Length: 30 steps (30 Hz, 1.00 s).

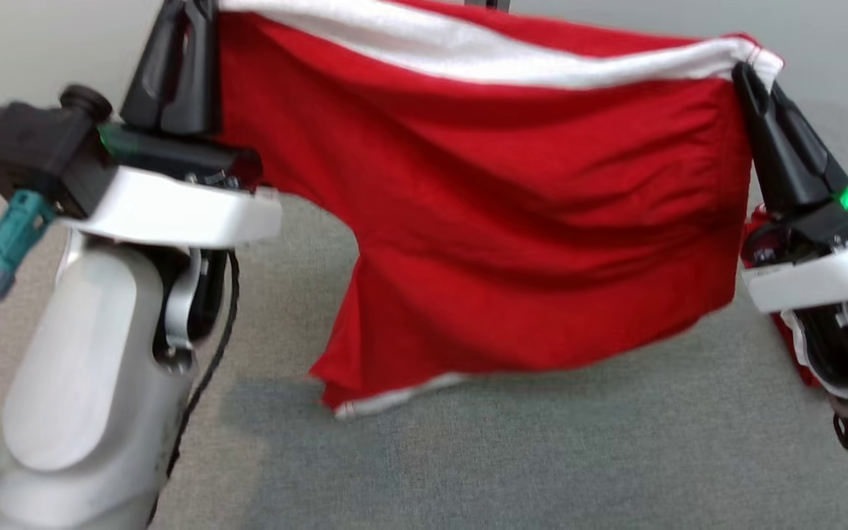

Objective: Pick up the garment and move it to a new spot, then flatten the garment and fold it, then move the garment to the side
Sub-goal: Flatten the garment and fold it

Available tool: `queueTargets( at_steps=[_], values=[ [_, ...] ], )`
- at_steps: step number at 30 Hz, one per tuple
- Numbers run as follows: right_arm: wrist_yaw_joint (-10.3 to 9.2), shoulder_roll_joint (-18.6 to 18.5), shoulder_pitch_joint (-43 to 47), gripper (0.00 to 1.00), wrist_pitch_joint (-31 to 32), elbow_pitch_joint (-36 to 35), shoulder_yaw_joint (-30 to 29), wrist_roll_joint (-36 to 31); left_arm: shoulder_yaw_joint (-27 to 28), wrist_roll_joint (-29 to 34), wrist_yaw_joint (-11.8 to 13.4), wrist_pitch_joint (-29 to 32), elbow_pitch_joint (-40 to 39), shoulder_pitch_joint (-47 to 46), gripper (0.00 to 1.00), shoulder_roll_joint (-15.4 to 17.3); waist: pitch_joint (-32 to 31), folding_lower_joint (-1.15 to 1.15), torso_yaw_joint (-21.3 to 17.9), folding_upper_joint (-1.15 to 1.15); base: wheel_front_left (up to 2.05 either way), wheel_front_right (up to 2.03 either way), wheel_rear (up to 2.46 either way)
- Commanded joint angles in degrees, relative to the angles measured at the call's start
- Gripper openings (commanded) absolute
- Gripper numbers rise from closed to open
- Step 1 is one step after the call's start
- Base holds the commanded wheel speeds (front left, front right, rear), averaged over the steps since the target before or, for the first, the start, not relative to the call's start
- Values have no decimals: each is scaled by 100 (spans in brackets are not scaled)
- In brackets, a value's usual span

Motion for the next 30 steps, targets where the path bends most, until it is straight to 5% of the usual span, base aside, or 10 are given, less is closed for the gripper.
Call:
queueTargets(
  at_steps=[1,8,14,18,30],
  values=[
    [1,-19,-184,0,-43,57,35,136,17,25,-50,-55,70,-246,0,31,267,0,-38,0,0,0,0],
    [1,-85,-1510,0,-298,705,542,528,-92,26,-462,-366,1185,-1497,0,-72,850,0,-94,0,0,0,0],
    [1,67,-3176,0,-550,1870,1216,1063,-172,54,-862,-715,2921,-3145,0,-365,1174,0,-69,0,0,0,0],
    [1,257,-3910,0,-614,2512,1291,812,-78,63,-948,-835,3792,-3838,0,-515,1309,0,-55,0,0,0,0],
    [0,1023,-3490,0,-609,3802,1376,-263,6,-176,-1077,-857,5771,-3509,0,-748,1602,0,24,0,0,0,0]
  ],
)
